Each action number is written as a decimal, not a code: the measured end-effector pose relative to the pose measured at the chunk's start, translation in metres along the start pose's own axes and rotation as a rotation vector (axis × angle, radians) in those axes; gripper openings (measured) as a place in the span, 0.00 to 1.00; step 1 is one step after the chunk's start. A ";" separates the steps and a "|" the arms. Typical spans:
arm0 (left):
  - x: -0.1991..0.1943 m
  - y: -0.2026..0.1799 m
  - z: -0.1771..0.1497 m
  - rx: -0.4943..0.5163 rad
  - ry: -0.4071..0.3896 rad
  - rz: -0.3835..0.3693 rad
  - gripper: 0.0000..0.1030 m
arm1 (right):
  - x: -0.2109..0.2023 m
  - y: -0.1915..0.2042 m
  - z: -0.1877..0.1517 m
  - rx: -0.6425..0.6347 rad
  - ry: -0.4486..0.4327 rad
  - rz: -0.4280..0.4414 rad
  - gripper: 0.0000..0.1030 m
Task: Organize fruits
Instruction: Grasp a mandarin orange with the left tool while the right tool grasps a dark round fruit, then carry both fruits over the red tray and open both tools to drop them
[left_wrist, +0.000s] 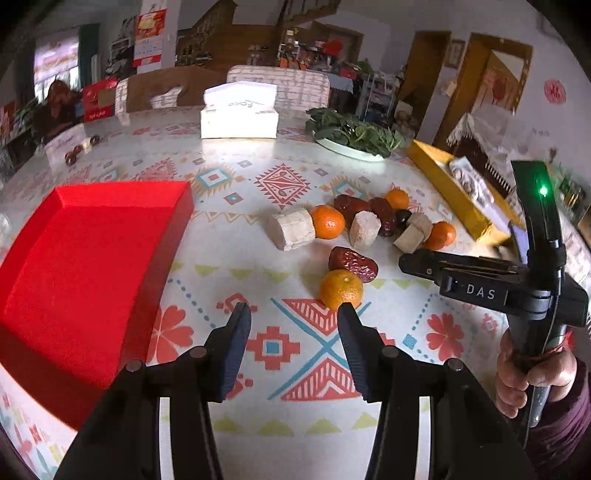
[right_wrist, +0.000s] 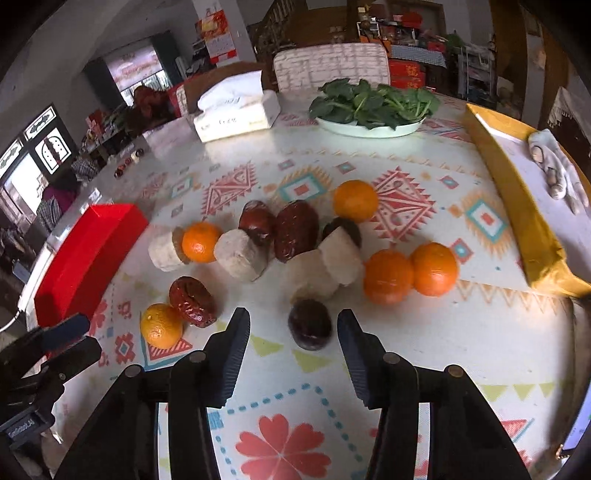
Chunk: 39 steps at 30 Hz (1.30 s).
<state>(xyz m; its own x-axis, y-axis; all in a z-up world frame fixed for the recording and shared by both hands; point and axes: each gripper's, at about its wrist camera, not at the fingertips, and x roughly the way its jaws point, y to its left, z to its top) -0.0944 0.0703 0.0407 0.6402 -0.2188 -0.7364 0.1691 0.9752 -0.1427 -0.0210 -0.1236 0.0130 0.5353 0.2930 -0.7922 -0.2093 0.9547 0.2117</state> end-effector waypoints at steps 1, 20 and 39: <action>0.004 -0.003 0.002 0.015 0.009 -0.002 0.47 | 0.003 0.001 -0.001 -0.003 0.000 -0.005 0.52; 0.060 -0.038 0.015 0.119 0.097 -0.025 0.31 | -0.001 -0.006 -0.007 -0.001 -0.041 -0.032 0.26; -0.081 0.129 -0.010 -0.309 -0.180 0.144 0.31 | -0.044 0.039 -0.006 0.034 -0.105 0.236 0.25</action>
<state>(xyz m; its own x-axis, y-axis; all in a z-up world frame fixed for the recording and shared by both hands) -0.1322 0.2137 0.0751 0.7669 -0.0539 -0.6395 -0.1485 0.9545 -0.2586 -0.0577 -0.0994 0.0531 0.5575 0.5097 -0.6554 -0.3113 0.8601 0.4041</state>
